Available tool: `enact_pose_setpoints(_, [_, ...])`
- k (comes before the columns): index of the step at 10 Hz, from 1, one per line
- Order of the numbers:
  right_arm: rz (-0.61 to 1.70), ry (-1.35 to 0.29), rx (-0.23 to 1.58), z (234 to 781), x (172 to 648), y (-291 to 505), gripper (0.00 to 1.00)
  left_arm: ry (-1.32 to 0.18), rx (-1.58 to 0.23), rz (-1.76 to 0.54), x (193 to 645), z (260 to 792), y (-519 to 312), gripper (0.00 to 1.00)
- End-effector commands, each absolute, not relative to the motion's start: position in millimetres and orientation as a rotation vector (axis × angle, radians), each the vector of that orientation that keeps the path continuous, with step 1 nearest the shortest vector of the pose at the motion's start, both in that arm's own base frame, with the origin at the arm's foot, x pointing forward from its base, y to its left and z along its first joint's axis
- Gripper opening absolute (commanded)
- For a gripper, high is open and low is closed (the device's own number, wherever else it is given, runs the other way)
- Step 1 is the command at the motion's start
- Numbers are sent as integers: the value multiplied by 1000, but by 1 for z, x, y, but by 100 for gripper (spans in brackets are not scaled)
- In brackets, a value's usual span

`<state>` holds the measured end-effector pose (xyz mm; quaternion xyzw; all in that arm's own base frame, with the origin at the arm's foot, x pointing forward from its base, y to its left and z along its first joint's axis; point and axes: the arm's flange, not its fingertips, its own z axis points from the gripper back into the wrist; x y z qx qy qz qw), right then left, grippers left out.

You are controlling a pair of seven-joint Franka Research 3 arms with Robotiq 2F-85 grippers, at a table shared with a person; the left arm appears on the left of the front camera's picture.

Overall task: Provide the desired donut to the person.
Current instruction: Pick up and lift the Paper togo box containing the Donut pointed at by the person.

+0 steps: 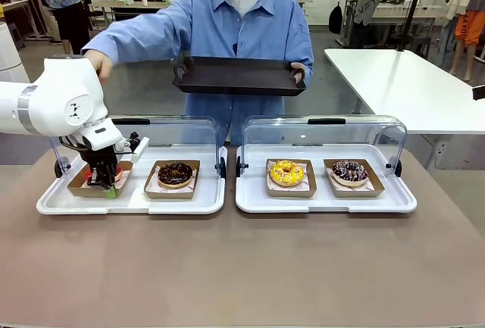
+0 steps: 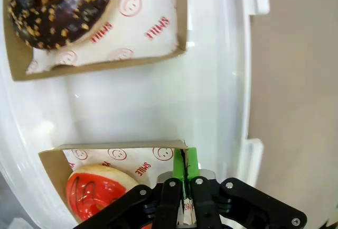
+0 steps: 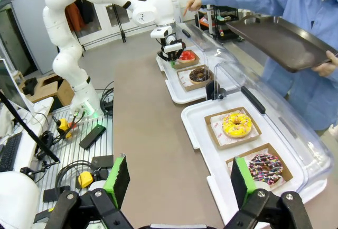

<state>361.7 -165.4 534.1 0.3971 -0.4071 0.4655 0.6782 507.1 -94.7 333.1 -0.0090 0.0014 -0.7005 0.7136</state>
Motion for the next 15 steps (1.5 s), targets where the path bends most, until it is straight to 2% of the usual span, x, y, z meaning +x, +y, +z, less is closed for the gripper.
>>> enact_pose_setpoints(1, [1049,-919,899,534,362,-165,100,81,4,-1467,469,357,-95,0])
enact_pose_setpoints(7, [1049,-919,899,534,362,-165,100,74,110,-1446,362,455,-99,0])
enact_pose_setpoints(13, [1049,-919,899,534,362,-165,100,-122,148,-1435,343,571,-115,0])
enact_pose_setpoints(15, [1049,-919,899,534,362,-165,100,-144,144,-1439,343,587,-117,0])
